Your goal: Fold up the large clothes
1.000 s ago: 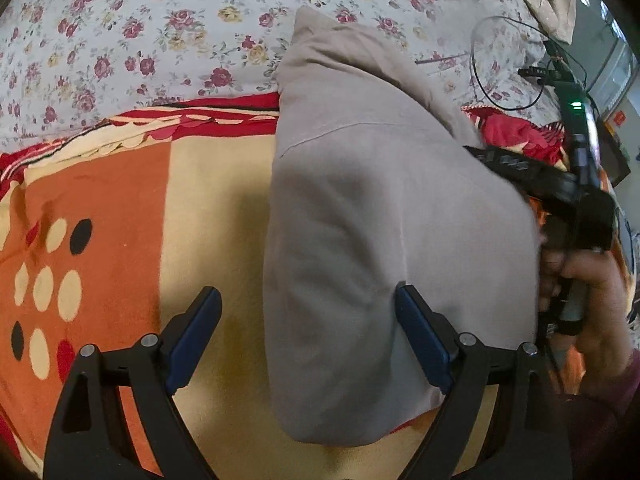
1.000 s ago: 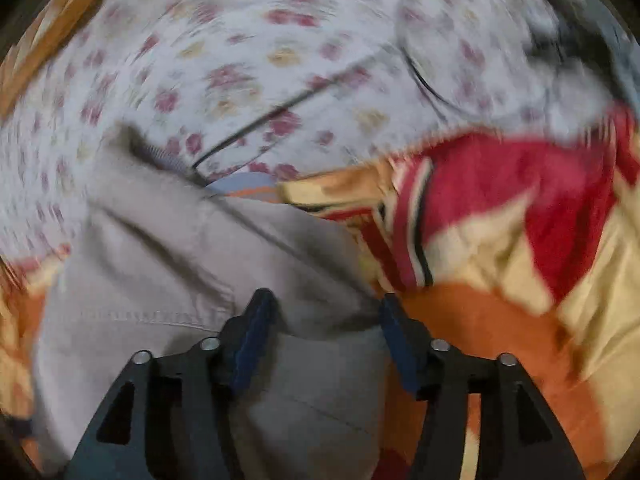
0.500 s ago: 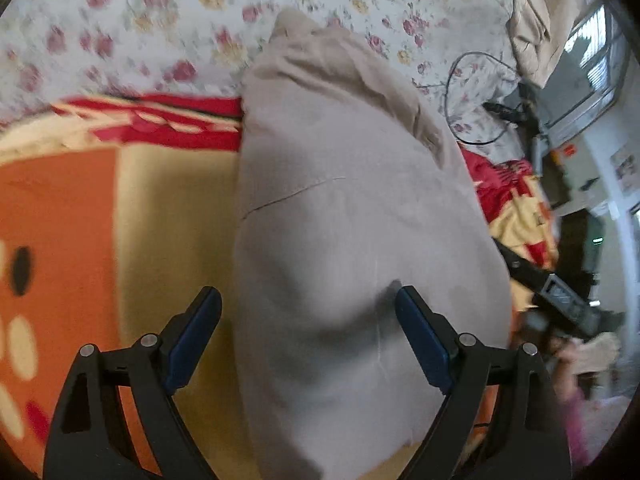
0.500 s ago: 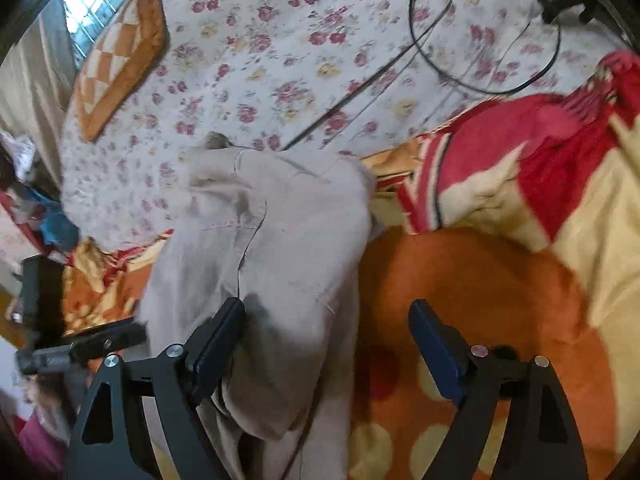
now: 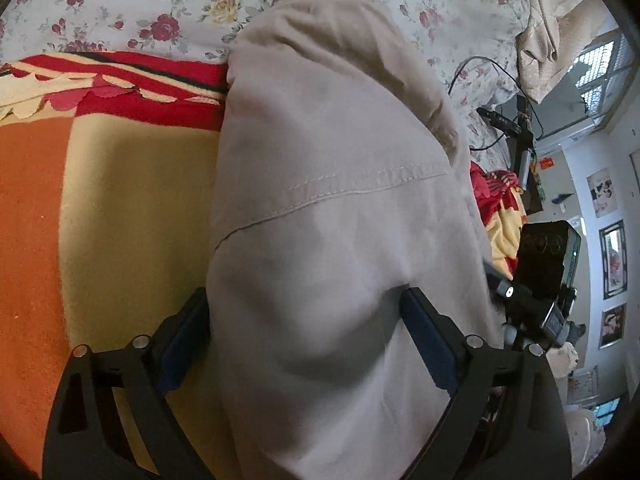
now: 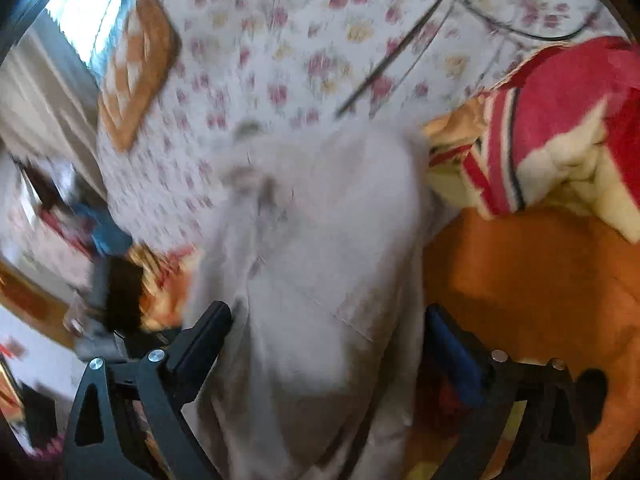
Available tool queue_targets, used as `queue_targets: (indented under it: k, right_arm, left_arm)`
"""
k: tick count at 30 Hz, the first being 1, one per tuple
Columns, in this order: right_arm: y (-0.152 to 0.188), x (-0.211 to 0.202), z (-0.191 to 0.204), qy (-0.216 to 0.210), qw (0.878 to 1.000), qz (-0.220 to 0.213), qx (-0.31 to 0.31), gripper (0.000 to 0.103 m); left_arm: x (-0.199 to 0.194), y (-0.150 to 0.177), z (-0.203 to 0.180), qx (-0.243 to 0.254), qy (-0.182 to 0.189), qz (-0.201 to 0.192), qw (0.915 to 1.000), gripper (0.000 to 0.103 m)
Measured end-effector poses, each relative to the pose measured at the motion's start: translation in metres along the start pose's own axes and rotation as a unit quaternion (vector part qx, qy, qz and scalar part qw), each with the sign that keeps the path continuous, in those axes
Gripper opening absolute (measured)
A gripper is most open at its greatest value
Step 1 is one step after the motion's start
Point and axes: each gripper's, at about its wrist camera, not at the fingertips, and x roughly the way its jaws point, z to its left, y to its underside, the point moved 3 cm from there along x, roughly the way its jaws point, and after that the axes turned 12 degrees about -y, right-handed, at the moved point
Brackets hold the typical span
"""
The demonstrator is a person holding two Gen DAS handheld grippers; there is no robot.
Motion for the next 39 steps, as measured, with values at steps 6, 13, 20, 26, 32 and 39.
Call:
queue_targets:
  k: [6,13,20,26,32,39]
  right_arm:
    - [0.008,0.005,0.038,-0.033,0.999,0.003,-0.005,0.047]
    - [0.052,-0.023,0.105,-0.131,0.991,0.026,-0.024,0.050]
    - [0.106,-0.021,0.111,0.013,0.996,0.068,-0.053,0.063]
    - [0.079,-0.059,0.168,0.014,0.995,-0.031,-0.096,0.067]
    - [0.060,0.028,0.182,0.005,0.998,-0.006,-0.064,0.065]
    - [0.055,0.053,0.096,0.098,0.993,-0.062,-0.017,0.059]
  left_arm:
    - [-0.046,0.004,-0.013,0.047,-0.004,-0.049,0.9977,0.031]
    - [-0.141,0.074,-0.001,0.080,-0.018,-0.076,0.9937,0.032]
    - [-0.122,0.135,0.025,0.071,-0.118,-0.054,0.9889,0.047]
    - [-0.127,0.118,0.026,0.034,-0.174,-0.101,0.9789,0.057]
    - [-0.113,0.117,0.033,0.032,-0.214,-0.108,0.9703,0.074]
    - [-0.106,0.121,0.026,0.042,-0.219,-0.122,0.9670,0.085]
